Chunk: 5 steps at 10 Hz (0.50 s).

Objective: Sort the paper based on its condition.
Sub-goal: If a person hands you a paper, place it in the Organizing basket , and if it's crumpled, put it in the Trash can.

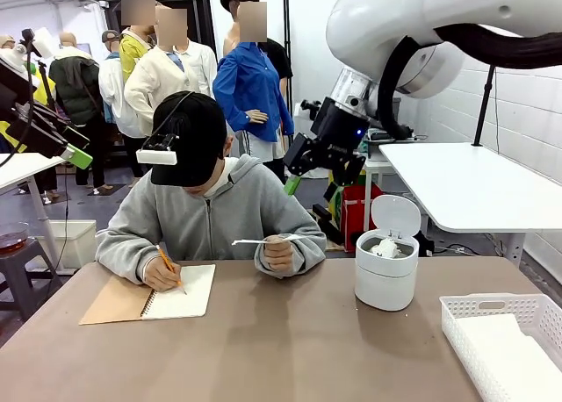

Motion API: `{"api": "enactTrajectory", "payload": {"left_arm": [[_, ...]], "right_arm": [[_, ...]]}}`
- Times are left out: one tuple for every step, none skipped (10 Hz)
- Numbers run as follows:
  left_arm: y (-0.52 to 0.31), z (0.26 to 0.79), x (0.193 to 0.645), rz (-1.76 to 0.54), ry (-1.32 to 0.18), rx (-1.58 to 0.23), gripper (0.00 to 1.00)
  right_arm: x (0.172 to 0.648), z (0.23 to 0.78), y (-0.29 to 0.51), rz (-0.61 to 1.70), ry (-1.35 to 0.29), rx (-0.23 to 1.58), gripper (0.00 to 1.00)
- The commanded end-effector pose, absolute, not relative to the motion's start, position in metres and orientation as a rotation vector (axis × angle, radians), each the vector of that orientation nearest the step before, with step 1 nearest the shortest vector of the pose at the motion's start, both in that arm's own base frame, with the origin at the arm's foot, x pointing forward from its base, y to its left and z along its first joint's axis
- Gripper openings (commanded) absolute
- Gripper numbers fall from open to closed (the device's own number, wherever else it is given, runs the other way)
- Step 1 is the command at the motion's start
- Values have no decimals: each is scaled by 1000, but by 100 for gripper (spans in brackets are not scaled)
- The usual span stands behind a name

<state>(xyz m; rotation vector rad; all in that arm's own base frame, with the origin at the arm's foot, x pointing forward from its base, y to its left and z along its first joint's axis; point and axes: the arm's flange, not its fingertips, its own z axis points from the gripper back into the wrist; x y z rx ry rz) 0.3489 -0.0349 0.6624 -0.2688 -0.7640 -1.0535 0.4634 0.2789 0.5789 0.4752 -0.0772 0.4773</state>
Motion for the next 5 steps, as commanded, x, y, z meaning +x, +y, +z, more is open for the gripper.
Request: {"api": "enactTrajectory", "payload": {"left_arm": [[-33, 660, 348, -1061, -769, -290, 100], [-33, 660, 348, -1061, -769, -290, 100], [-33, 660, 348, -1061, -769, -290, 100], [-33, 660, 348, -1061, -769, -290, 100], [-33, 660, 348, -1061, -769, -290, 100]], "right_arm": [[472, 574, 277, 347, 18, 546, 100], [474, 563, 275, 298, 60, 555, 100], [475, 553, 276, 261, 89, 571, 100], [475, 548, 278, 239, 93, 570, 100], [474, 553, 275, 316, 55, 538, 100]]}}
